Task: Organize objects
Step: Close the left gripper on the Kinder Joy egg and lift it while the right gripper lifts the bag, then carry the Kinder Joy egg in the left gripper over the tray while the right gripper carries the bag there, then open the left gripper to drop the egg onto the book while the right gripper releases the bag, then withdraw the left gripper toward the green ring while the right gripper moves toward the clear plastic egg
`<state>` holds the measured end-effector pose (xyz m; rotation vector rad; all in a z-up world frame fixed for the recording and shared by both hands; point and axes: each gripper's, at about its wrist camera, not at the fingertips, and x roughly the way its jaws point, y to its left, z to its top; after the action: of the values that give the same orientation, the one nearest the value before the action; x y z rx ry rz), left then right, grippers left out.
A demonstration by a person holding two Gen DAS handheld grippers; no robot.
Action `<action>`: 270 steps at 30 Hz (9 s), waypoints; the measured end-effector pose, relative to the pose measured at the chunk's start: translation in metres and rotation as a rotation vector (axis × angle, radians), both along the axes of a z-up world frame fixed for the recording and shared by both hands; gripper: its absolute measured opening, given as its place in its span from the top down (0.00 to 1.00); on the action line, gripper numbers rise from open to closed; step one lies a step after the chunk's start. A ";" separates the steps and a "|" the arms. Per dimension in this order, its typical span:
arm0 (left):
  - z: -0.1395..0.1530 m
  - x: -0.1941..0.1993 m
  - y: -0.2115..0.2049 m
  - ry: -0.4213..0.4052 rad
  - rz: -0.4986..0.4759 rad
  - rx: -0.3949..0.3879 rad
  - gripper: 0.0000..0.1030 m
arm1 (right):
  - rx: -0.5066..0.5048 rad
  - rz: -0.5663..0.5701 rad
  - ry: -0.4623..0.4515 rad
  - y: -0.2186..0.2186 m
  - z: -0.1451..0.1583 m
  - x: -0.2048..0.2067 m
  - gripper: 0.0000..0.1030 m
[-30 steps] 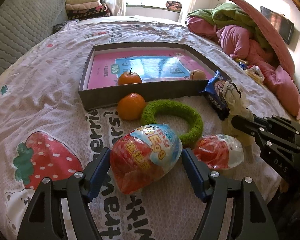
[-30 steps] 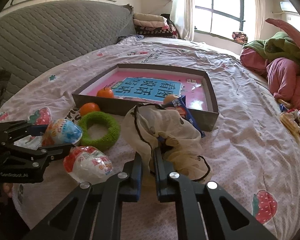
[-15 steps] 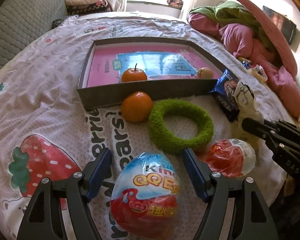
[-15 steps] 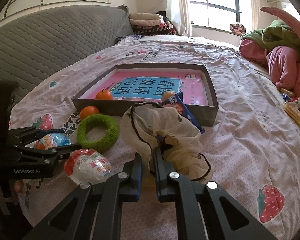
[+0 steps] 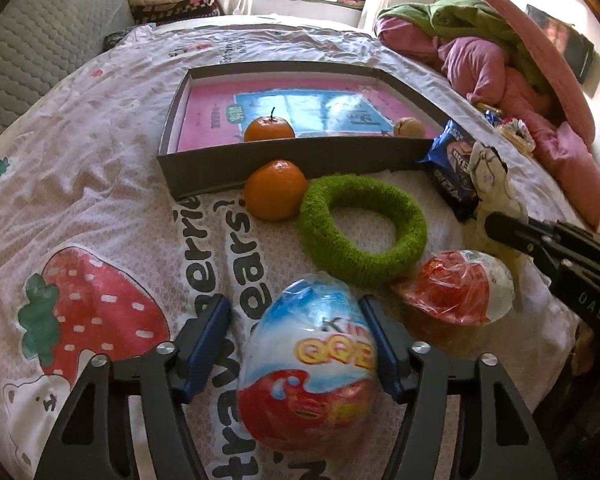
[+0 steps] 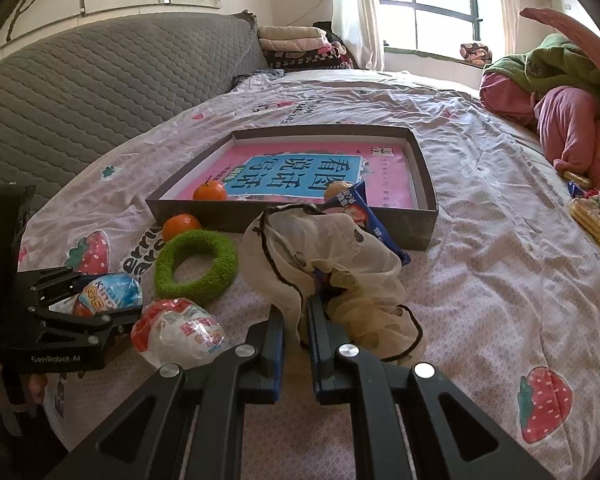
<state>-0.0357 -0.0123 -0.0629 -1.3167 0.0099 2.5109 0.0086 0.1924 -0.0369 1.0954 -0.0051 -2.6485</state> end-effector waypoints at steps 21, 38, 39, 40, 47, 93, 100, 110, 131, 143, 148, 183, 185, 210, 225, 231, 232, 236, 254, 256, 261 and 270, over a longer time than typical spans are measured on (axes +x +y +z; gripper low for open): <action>0.016 0.014 0.005 0.055 -0.015 0.049 0.50 | -0.004 0.029 0.051 -0.005 0.009 0.008 0.90; 0.046 0.019 0.003 0.141 0.015 0.061 0.50 | -0.034 0.054 0.110 -0.008 0.025 0.017 0.90; 0.047 0.018 0.004 0.146 0.016 0.058 0.50 | -0.039 0.057 0.114 -0.008 0.026 0.017 0.90; 0.049 0.018 0.004 0.149 0.017 0.056 0.50 | -0.042 0.058 0.118 -0.008 0.027 0.017 0.90; 0.058 0.016 0.006 0.184 0.022 0.041 0.50 | -0.044 0.068 0.143 -0.010 0.033 0.017 0.90; 0.104 -0.040 0.004 0.298 0.073 0.073 0.50 | -0.025 0.134 0.262 -0.022 0.061 -0.022 0.90; 0.103 -0.044 0.006 0.294 0.074 0.069 0.50 | -0.025 0.133 0.265 -0.022 0.060 -0.026 0.90; 0.101 -0.051 0.009 0.299 0.073 0.057 0.50 | -0.023 0.133 0.263 -0.024 0.059 -0.034 0.90; 0.098 -0.081 0.016 0.292 0.073 0.041 0.50 | -0.010 0.098 0.275 -0.010 0.063 -0.064 0.90; 0.098 -0.113 0.007 0.271 0.094 0.061 0.50 | 0.010 0.055 0.288 0.006 0.069 -0.081 0.90; 0.102 -0.125 0.002 0.276 0.099 0.065 0.50 | 0.018 0.046 0.278 0.012 0.067 -0.091 0.90; 0.035 -0.166 -0.009 0.135 0.142 -0.044 0.50 | 0.026 0.029 0.092 0.026 0.016 -0.139 0.90; 0.032 -0.167 -0.008 0.127 0.140 -0.046 0.50 | 0.015 0.023 0.073 0.028 0.012 -0.142 0.90; 0.023 -0.167 0.000 0.113 0.123 -0.070 0.47 | 0.032 0.010 0.027 0.022 0.005 -0.145 0.72; 0.026 -0.169 -0.007 0.127 0.155 -0.081 0.38 | 0.040 -0.012 0.117 0.026 0.030 -0.135 0.71; 0.040 -0.165 -0.011 0.156 0.169 -0.060 0.38 | 0.036 -0.003 0.145 0.026 0.036 -0.131 0.71; 0.043 -0.164 -0.011 0.161 0.170 -0.058 0.38 | 0.034 -0.001 0.146 0.026 0.036 -0.131 0.71; 0.056 -0.158 -0.010 0.181 0.165 -0.047 0.38 | 0.029 0.001 0.154 0.024 0.039 -0.128 0.71; 0.095 -0.125 0.000 0.247 0.131 -0.030 0.29 | 0.002 0.021 0.197 0.020 0.054 -0.111 0.59; 0.096 -0.124 -0.001 0.249 0.132 -0.026 0.29 | 0.000 0.022 0.196 0.020 0.054 -0.111 0.59; 0.094 -0.120 0.002 0.248 0.120 -0.037 0.29 | -0.007 0.032 0.204 0.018 0.056 -0.106 0.56; 0.092 -0.109 0.002 0.243 0.112 -0.045 0.28 | -0.008 0.057 0.213 0.012 0.059 -0.095 0.55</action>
<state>-0.1449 -0.0100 0.0288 -1.0471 0.0472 2.7659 -0.0866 0.2040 0.0224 0.7945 0.0569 -2.6966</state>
